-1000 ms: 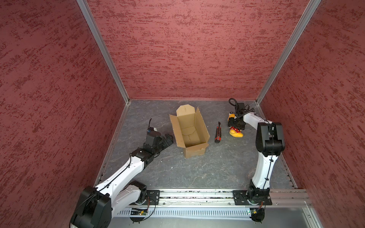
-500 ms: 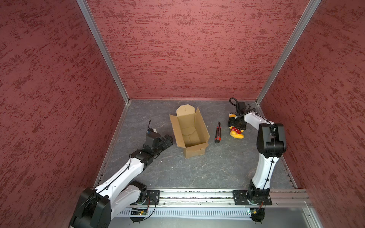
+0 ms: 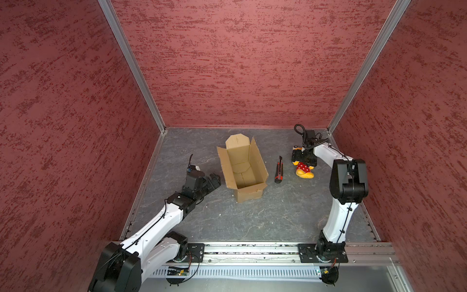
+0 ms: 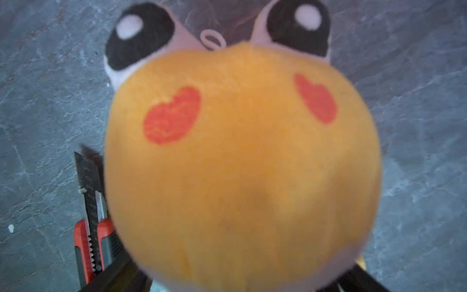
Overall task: Unpack the express box
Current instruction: 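Lower the plush frog onto the table beyond the knife, then open the right gripper to release the plush frog on the table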
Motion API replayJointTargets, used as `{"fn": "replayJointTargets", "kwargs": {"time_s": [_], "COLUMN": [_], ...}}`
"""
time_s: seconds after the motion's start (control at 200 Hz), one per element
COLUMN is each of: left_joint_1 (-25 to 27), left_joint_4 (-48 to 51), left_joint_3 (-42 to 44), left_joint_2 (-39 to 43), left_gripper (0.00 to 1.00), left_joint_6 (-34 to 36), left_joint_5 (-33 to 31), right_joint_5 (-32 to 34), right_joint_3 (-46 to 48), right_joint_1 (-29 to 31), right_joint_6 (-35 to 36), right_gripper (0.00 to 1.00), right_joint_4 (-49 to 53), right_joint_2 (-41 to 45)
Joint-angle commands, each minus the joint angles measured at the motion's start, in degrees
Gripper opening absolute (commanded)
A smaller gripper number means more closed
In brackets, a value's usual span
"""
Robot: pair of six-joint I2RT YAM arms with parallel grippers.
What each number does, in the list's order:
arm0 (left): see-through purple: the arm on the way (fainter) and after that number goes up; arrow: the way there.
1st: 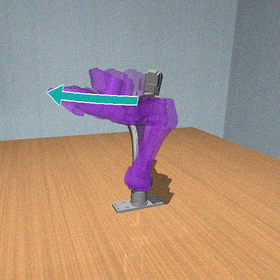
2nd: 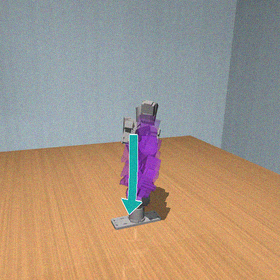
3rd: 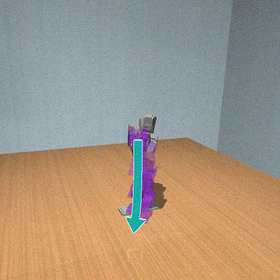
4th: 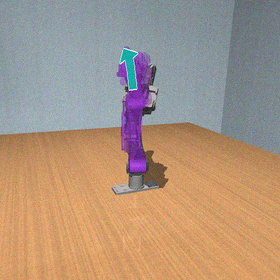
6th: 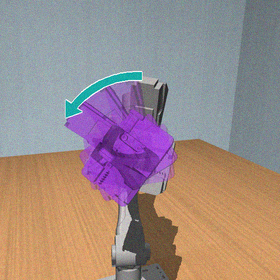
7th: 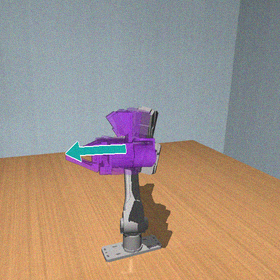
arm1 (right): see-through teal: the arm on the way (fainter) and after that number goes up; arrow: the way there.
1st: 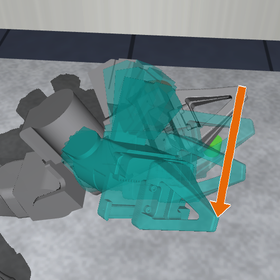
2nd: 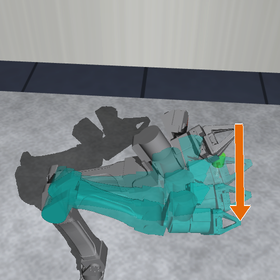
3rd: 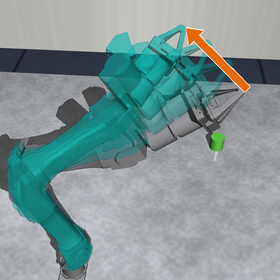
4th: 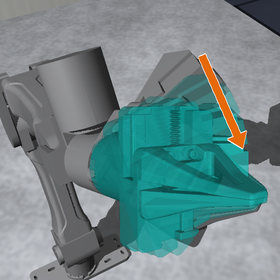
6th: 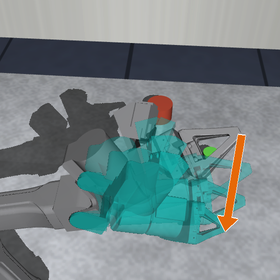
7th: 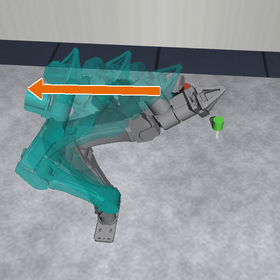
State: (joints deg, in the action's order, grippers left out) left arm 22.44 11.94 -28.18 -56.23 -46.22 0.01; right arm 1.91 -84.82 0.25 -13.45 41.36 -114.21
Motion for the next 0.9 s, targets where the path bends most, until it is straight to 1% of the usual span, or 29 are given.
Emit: {"fn": "replayJointTargets", "kwargs": {"time_s": [0.0, 0.892], "left_joint_1": [-0.3, -0.5], "left_joint_4": [-1.1, -1.3], "left_joint_3": [0.8, 1.3], "left_joint_2": [1.0, 1.1], "left_gripper": [1.00, 1.00], "left_joint_6": [-0.1, -0.2], "left_joint_5": [0.2, 0.3], "right_joint_5": [1.4, 1.2], "right_joint_3": [-0.6, -1.2], "right_joint_1": [-0.3, -0.3], "right_joint_6": [0.3, 0.9], "right_gripper": [0.91, 0.98], "right_joint_4": [1.3, 1.8], "right_joint_2": [2.7, 3.5]}}
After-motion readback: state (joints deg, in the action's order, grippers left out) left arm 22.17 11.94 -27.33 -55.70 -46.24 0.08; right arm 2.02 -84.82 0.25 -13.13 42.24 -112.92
